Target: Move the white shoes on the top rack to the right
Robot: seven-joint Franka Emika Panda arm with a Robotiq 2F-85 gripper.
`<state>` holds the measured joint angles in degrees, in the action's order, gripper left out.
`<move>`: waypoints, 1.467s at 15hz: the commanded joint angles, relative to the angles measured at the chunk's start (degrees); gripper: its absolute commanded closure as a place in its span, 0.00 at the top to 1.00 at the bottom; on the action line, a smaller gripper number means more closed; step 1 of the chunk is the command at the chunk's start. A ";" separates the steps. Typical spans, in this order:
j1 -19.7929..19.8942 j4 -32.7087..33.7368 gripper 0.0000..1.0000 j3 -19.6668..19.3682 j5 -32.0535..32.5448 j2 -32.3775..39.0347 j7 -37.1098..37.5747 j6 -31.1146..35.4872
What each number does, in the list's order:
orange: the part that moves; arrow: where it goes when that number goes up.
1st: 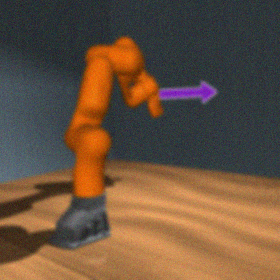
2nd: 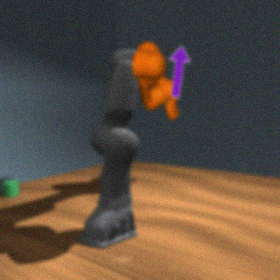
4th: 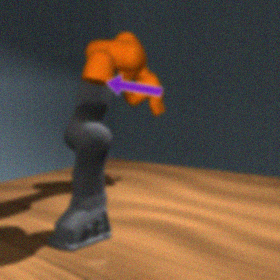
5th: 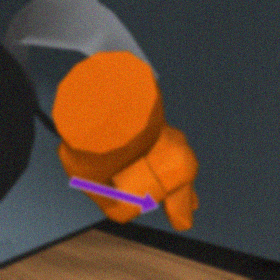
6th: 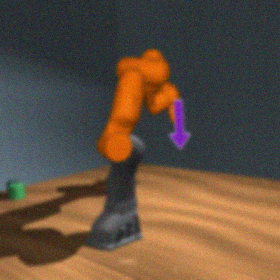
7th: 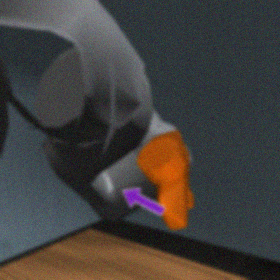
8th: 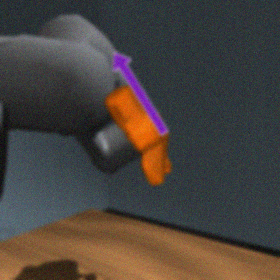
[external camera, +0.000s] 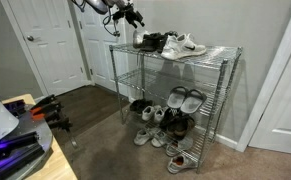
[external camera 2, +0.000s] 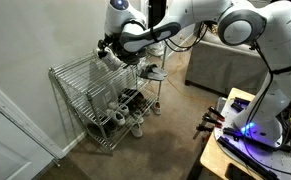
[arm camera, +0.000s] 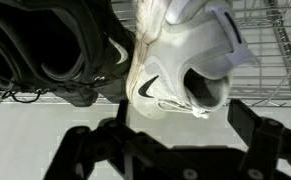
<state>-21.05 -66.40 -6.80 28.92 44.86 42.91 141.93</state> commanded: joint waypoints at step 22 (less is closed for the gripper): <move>-0.92 3.52 0.03 -1.31 -0.39 4.41 -3.63 -4.64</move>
<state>-22.29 -63.08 -8.95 28.92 49.83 42.14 139.37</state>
